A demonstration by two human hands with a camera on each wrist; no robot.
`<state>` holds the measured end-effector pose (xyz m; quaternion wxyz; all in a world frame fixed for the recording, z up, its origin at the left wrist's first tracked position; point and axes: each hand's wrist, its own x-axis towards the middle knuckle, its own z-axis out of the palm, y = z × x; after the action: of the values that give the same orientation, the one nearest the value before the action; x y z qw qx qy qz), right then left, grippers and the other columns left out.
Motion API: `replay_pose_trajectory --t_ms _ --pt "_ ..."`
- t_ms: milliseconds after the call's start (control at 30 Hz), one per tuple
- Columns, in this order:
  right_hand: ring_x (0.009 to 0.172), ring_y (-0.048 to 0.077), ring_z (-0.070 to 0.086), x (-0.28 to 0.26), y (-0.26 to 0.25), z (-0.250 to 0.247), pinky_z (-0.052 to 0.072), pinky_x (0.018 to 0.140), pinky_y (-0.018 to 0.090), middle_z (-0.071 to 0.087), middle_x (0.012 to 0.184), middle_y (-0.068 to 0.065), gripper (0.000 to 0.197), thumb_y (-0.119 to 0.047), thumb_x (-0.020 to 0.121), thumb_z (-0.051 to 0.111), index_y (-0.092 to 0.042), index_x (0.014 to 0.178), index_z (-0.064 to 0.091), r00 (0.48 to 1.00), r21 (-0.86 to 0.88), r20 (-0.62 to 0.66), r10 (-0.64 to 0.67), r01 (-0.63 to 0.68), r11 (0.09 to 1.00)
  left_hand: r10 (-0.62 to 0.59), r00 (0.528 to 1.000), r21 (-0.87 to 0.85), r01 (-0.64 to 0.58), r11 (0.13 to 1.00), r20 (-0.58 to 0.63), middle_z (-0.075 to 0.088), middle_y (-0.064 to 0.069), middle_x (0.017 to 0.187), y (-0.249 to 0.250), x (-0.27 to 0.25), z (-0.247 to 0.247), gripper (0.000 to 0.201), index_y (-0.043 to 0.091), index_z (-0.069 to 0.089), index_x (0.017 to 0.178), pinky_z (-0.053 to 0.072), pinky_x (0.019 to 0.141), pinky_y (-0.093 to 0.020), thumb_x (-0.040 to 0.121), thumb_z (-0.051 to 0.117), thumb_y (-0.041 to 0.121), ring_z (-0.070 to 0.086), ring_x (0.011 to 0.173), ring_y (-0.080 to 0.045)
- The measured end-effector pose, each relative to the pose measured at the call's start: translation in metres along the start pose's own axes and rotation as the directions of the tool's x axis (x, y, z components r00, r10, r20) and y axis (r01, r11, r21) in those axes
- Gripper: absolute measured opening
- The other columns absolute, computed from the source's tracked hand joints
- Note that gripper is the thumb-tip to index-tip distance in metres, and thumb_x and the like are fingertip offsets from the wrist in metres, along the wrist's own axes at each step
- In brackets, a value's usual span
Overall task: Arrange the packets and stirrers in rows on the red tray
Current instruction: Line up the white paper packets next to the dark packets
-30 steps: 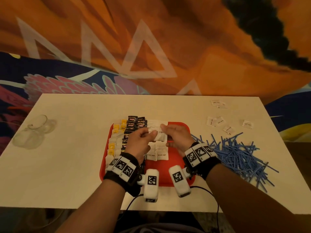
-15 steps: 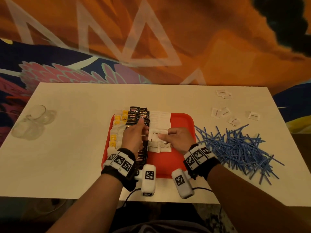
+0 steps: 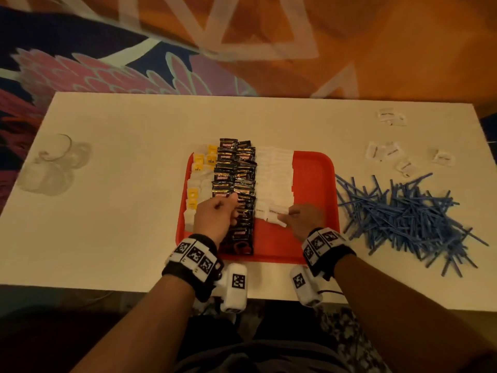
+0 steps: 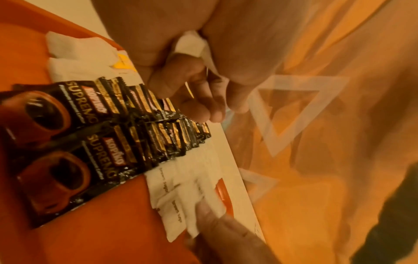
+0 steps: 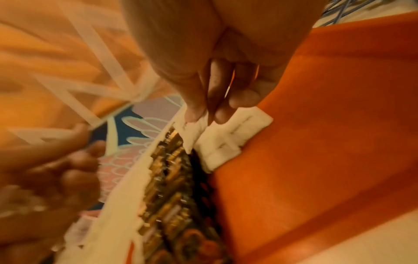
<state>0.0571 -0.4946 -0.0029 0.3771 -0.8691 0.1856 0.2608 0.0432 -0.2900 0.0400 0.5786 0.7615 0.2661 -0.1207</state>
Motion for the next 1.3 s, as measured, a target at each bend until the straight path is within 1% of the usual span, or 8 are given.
replay_pose_trajectory --t_ms 100,267,433,567,767,900,1100,1300 --pt "0.12 0.022 0.055 0.007 0.004 0.012 0.039 0.09 0.024 0.061 0.13 0.007 0.046 -0.032 0.089 0.069 -0.006 0.126 0.062 0.997 0.062 0.022 0.075 -0.076 0.995 -0.054 0.999 -0.029 0.054 0.998 0.01 0.065 0.003 0.067 -0.007 0.002 -0.013 0.033 0.012 0.071 0.087 0.05 0.063 -0.026 0.098 0.058 0.04 0.057 0.059 -0.01" --pt "0.116 0.021 0.058 0.018 -0.003 0.032 0.042 0.092 0.025 0.064 0.126 0.006 0.044 -0.035 0.086 0.072 -0.009 0.121 0.066 0.998 0.023 0.02 0.054 -0.055 0.998 -0.091 0.996 -0.065 0.091 0.994 0.0 0.062 0.003 0.064 -0.011 0.005 -0.033 0.032 0.009 0.07 0.085 0.043 0.051 -0.019 0.098 0.059 0.037 0.055 0.055 -0.011" --pt "0.086 0.013 0.057 0.024 -0.004 0.04 0.043 0.072 0.025 0.068 0.099 0.0 0.026 -0.042 0.083 0.073 -0.018 0.086 0.066 0.998 -0.11 -0.066 0.024 -0.032 0.993 -0.13 0.991 -0.117 0.129 0.985 -0.005 0.062 0.003 0.062 -0.015 0.009 -0.041 0.032 0.005 0.07 0.088 0.046 0.055 -0.023 0.097 0.061 0.034 0.054 0.055 -0.013" --pt "0.075 0.015 0.058 0.021 0.0 0.038 0.052 0.068 0.032 0.06 0.078 -0.007 0.033 -0.049 0.08 0.073 -0.022 0.076 0.054 0.991 -0.146 -0.134 0.001 -0.021 0.989 -0.129 0.992 -0.094 0.127 0.987 -0.012 0.062 0.003 0.062 -0.016 0.01 -0.041 0.031 0.007 0.069 0.087 0.041 0.047 -0.017 0.097 0.06 0.035 0.053 0.053 -0.013" --pt "0.089 0.018 0.055 0.022 -0.001 0.045 0.044 0.073 0.029 0.055 0.096 -0.001 0.006 -0.022 0.093 0.061 -0.024 0.094 0.055 0.953 -0.253 -0.026 -0.302 0.286 0.924 -0.168 0.986 -0.131 0.167 0.977 0.002 0.06 0.001 0.066 -0.014 0.01 -0.038 0.03 0.008 0.067 0.088 0.038 0.044 -0.016 0.099 0.058 0.035 0.053 0.054 -0.012" --pt "0.097 0.016 0.056 0.026 0.0 0.053 0.046 0.081 0.028 0.054 0.109 -0.001 0.022 -0.016 0.092 0.061 -0.028 0.111 0.064 0.953 -0.261 0.014 -0.302 0.295 0.919 -0.205 0.979 -0.21 0.204 0.956 0.021 0.059 0.002 0.061 -0.012 0.01 -0.037 0.033 0.007 0.066 0.09 0.04 0.047 -0.021 0.101 0.054 0.036 0.051 0.053 -0.013" --pt "0.079 0.011 0.057 0.013 -0.018 0.032 0.052 0.079 0.032 0.062 0.088 -0.006 0.013 -0.019 0.088 0.067 -0.028 0.096 0.065 0.944 -0.095 -0.09 -0.317 0.309 0.946 -0.298 0.949 -0.368 0.314 0.875 0.101 0.057 0.0 0.059 0.001 0.008 -0.033 0.051 0.009 0.065 0.083 0.032 0.04 -0.021 0.103 0.04 0.049 0.049 0.049 -0.012" --pt "0.068 0.002 0.058 -0.033 -0.067 -0.009 0.046 0.06 0.011 0.066 0.08 -0.006 0.017 -0.031 0.074 0.083 -0.024 0.083 0.07 0.851 0.192 -0.008 -0.524 0.516 0.835 -0.305 0.924 -0.522 0.382 0.763 0.231 0.059 -0.008 0.07 0.033 -0.001 -0.003 0.065 0.005 0.063 0.09 0.044 0.045 -0.023 0.101 0.03 0.06 0.056 0.051 -0.016"
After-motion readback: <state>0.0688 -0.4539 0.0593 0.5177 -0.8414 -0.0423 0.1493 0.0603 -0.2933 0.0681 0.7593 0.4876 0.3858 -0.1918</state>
